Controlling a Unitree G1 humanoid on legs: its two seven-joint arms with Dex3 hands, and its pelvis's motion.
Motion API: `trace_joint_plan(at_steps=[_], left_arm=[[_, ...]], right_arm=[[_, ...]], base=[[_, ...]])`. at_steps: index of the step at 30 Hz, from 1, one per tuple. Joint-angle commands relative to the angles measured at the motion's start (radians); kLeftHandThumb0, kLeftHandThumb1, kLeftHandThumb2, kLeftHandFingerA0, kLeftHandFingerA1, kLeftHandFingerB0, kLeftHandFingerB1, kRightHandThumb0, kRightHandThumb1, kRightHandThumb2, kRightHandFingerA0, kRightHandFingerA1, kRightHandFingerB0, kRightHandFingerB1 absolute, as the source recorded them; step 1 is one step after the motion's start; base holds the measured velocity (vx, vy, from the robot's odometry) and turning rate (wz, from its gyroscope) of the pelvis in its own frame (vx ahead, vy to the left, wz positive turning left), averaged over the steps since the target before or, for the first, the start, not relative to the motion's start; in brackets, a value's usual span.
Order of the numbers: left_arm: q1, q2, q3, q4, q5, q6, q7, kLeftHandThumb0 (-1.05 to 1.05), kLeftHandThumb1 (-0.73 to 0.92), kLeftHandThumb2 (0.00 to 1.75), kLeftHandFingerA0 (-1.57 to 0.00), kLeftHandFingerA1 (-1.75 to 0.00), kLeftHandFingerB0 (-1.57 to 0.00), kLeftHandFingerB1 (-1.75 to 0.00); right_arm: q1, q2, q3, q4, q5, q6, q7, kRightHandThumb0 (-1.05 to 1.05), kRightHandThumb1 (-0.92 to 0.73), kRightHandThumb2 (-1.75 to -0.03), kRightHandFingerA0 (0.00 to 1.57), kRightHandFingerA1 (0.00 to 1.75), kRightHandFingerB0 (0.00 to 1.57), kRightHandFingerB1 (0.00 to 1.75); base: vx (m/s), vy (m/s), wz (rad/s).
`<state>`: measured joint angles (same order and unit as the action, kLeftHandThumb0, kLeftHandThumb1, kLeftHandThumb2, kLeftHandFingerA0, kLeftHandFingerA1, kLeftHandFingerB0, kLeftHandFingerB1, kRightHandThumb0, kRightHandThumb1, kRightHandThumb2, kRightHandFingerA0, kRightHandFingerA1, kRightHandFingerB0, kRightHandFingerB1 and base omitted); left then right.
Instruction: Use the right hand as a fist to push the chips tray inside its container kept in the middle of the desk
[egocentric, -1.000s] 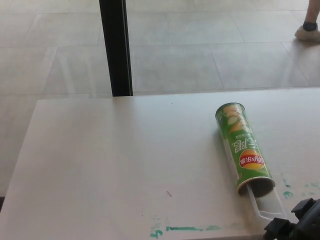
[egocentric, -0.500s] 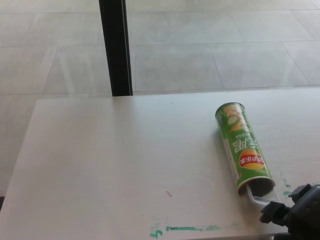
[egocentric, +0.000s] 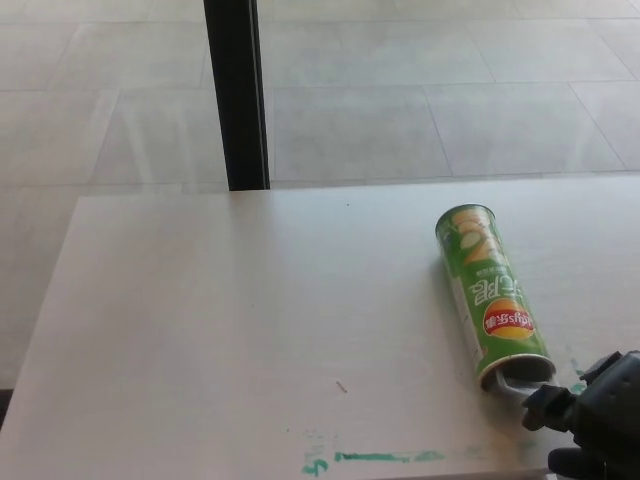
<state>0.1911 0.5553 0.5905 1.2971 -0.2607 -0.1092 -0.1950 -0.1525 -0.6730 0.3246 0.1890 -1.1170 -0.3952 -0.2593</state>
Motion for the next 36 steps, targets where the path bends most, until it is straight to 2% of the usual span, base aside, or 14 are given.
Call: trace_joint_plan(at_steps=[1,2,3,4,5,13,17,18,19,22,25,31,32,36], left_arm=[[0.003,0.017,0.0,-0.001,-0.008,-0.014,-0.004,-0.77,0.47,1.28,-1.06,-1.36,0.0,-0.75],[0.002,0.017,0.003,0.0,-0.013,-0.011,-0.008,-1.05,0.92,0.86,-0.62,-1.64,-0.16,-1.22],[0.002,0.017,0.002,0.001,-0.011,-0.015,-0.009,-0.69,0.5,1.28,-1.03,-1.32,-0.01,-0.72],[0.002,0.016,0.003,0.003,-0.011,-0.014,-0.008,-0.71,0.47,1.27,-1.08,-1.36,0.0,-0.73],[0.003,0.014,0.005,0.002,-0.012,-0.019,-0.004,-1.05,0.92,0.86,-0.55,-1.58,-0.14,-1.18],[0.015,0.015,-0.009,-0.004,-0.003,-0.024,-0.008,-0.75,0.55,1.32,-1.02,-1.34,0.0,-0.74],[0.01,0.016,-0.006,0.006,-0.006,-0.022,-0.006,-1.05,0.92,0.82,-0.59,-1.52,-0.22,-1.12],[0.01,0.015,-0.001,0.005,-0.011,-0.017,-0.006,-1.05,0.92,0.83,-0.6,-1.49,-0.23,-1.11],[0.01,0.014,0.001,0.005,-0.014,-0.016,-0.005,-1.05,0.92,0.83,-0.62,-1.51,-0.23,-1.11],[0.009,0.012,-0.009,0.01,-0.001,-0.02,-0.002,-1.05,0.92,0.88,-0.55,-1.54,-0.19,-1.17],[0.011,0.011,-0.012,0.001,0.001,-0.024,0.0,-0.79,0.53,1.33,-1.12,-1.42,-0.01,-0.77],[0.005,0.009,0.004,0.002,-0.018,-0.011,0.005,-0.71,0.5,1.29,-1.11,-1.38,0.0,-0.74],[0.009,0.008,0.002,0.003,-0.014,-0.021,-0.004,-1.05,0.92,0.84,-0.63,-1.52,-0.23,-1.11],[0.013,0.013,-0.021,0.003,0.012,-0.029,0.003,-0.8,0.56,1.35,-1.07,-1.39,0.0,-0.77]], right_arm=[[-0.015,0.006,0.022,0.033,-0.002,0.039,-0.001,-0.73,-0.84,-0.74,0.94,1.6,0.59,0.53],[-0.018,0.009,0.03,0.042,-0.009,0.051,0.004,-0.59,-0.69,-1.14,1.2,1.36,0.55,0.67],[-0.024,0.013,0.038,0.056,-0.007,0.055,0.005,-0.71,-0.89,-0.71,0.91,1.62,0.59,0.51],[-0.032,0.017,0.044,0.073,-0.001,0.053,0.009,-0.61,-0.71,-1.14,1.19,1.37,0.54,0.67],[-0.04,0.022,0.051,0.089,0.007,0.056,0.024,-0.61,-0.72,-1.15,1.17,1.36,0.54,0.67],[-0.078,0.052,0.091,0.158,0.004,0.113,0.048,-0.7,-0.92,-0.75,0.87,1.58,0.55,0.52],[-0.087,0.065,0.094,0.162,0.009,0.144,0.033,-0.62,-0.75,-1.16,1.14,1.34,0.54,0.66],[-0.09,0.068,0.092,0.172,0.015,0.138,0.008,-0.68,-0.92,-0.7,0.89,1.56,0.56,0.52],[-0.095,0.071,0.092,0.181,0.02,0.138,-0.003,-0.6,-0.73,-1.15,1.15,1.34,0.53,0.67],[-0.101,0.074,0.094,0.191,0.018,0.142,-0.031,-0.71,-0.85,-0.75,0.93,1.56,0.57,0.55],[-0.105,0.08,0.102,0.195,0.003,0.166,-0.043,-0.59,-0.72,-1.15,1.16,1.35,0.54,0.67],[-0.103,0.08,0.11,0.177,0.01,0.189,-0.011,-0.67,-0.92,-0.72,0.86,1.57,0.57,0.54],[-0.101,0.072,0.112,0.169,0.012,0.187,0.006,-0.72,-0.88,-0.75,0.88,1.56,0.56,0.55],[-0.076,0.055,0.102,0.128,0.037,0.174,0.029,-0.69,-0.92,-0.71,0.88,1.52,0.56,0.5]], base=[[0.0,0.0,0.0],[0.0,0.0,0.0],[0.0,0.0,0.0],[0.0,0.0,0.0],[0.0,0.0,0.0],[0.0,0.0,0.0],[0.0,0.0,0.0],[0.0,0.0,0.0],[0.0,0.0,0.0],[0.0,0.0,0.0],[0.0,0.0,0.0],[0.0,0.0,0.0],[0.0,0.0,0.0],[0.0,0.0,0.0]])
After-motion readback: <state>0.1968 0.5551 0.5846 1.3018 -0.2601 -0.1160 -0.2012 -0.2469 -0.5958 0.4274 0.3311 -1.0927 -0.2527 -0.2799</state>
